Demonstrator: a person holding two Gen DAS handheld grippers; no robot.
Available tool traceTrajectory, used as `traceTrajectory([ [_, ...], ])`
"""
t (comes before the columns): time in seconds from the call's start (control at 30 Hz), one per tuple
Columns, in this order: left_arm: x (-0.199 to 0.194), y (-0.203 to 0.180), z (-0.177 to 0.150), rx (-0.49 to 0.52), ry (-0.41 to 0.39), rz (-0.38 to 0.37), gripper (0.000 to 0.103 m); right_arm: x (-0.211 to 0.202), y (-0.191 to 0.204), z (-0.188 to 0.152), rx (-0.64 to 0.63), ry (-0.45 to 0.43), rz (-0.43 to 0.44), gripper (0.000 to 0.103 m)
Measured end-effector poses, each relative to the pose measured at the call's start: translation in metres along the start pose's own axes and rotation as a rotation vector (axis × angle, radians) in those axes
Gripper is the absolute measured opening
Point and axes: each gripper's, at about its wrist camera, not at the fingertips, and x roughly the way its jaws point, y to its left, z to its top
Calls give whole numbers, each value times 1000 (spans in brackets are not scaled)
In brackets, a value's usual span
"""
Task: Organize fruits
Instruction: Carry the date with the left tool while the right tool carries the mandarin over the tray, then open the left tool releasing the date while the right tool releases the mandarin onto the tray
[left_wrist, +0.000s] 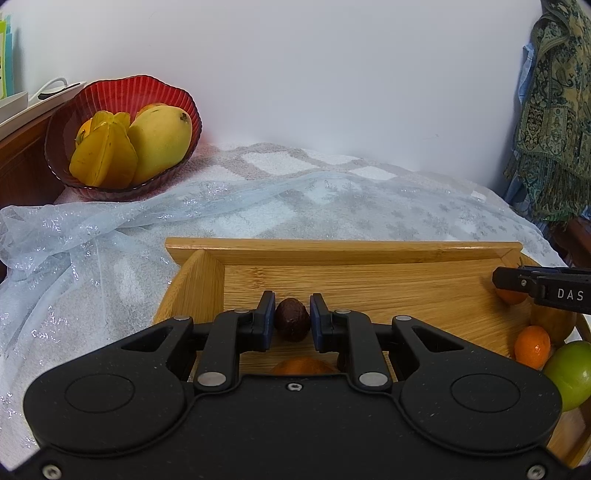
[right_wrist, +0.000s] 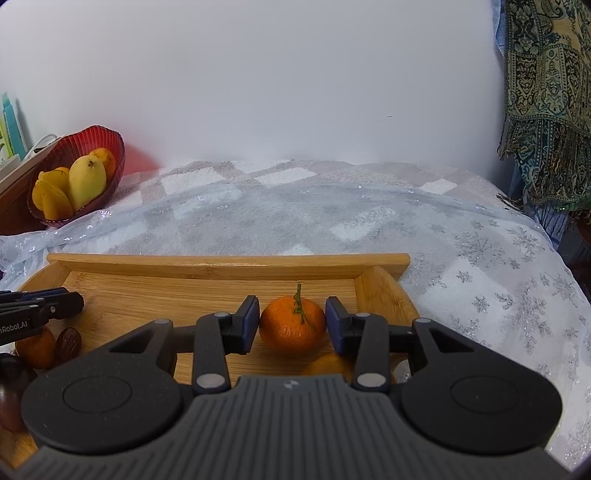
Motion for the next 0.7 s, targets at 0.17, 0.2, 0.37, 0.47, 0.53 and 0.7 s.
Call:
traceTrajectory([
  [0.17, -1, -1, 0, 5, 2, 6, 19, -1, 0, 0, 1, -6, 10, 47],
  [0.2, -2, -1, 0, 3, 1, 5, 19, -2, 0, 0, 2, -7, 13, 48],
  [0.37, -4, 0, 1, 3, -2, -4, 19, -2, -1, 0, -1, -9, 14, 55],
  [0.47, -5, -1, 1, 9, -4, -1, 20, -2, -1, 1, 0, -13, 15, 55],
  [0.53, -5, -2, 1, 9, -6, -1, 23, -2, -1, 0, -4, -15, 14, 55],
  [0.7, -9, -3, 1, 18, -16, 4, 29, -4, -1, 0, 0, -21, 17, 55],
])
